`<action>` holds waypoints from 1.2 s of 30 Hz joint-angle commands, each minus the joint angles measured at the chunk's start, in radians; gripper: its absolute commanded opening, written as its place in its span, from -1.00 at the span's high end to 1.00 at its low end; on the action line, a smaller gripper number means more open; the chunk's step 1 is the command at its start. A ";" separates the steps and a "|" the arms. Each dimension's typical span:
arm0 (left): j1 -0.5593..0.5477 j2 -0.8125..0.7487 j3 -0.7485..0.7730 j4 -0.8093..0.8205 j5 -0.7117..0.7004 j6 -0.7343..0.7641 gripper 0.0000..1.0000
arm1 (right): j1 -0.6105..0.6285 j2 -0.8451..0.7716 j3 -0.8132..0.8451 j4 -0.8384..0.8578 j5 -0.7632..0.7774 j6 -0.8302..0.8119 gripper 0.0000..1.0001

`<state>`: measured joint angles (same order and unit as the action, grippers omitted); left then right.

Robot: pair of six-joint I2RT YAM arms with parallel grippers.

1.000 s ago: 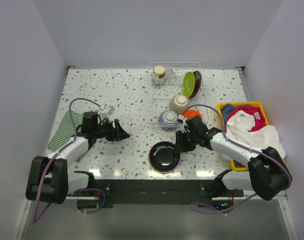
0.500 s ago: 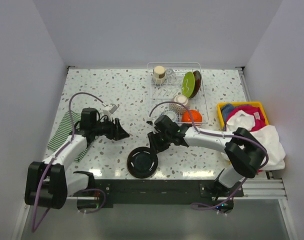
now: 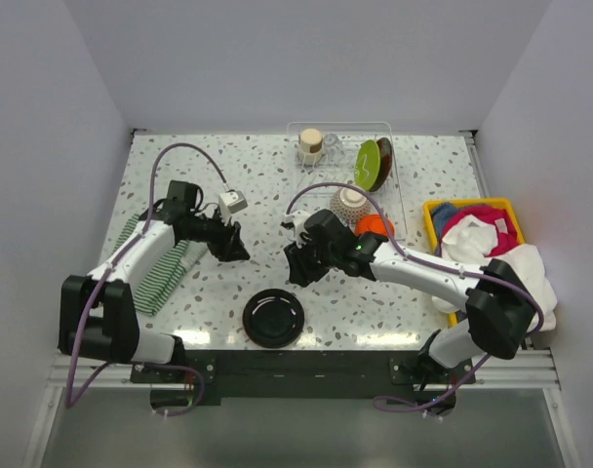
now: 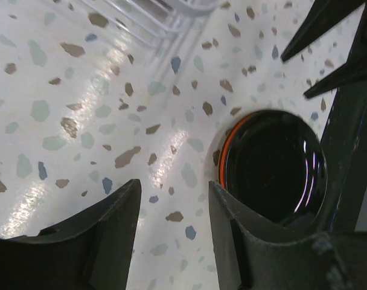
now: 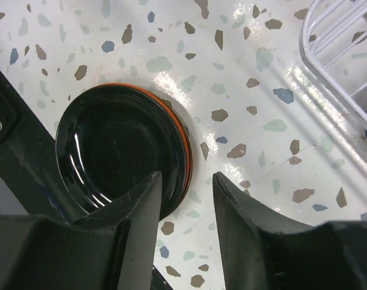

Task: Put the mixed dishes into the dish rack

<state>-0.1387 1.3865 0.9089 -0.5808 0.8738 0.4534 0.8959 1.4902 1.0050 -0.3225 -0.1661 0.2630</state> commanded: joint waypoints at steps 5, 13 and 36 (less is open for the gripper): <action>-0.047 0.174 0.032 -0.260 -0.071 0.380 -0.06 | 0.000 -0.058 -0.009 0.002 0.022 -0.151 0.04; -0.122 0.212 0.021 -0.198 -0.059 0.346 -0.07 | -0.025 -0.019 0.009 0.025 0.034 -0.151 0.00; -0.280 0.258 -0.022 0.013 -0.121 0.229 0.69 | -0.045 -0.007 0.018 0.048 0.065 -0.217 -0.02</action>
<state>-0.4217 1.6402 0.8860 -0.6392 0.7647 0.6704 0.8551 1.4986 1.0039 -0.3134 -0.1177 0.0834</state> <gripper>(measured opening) 0.219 0.506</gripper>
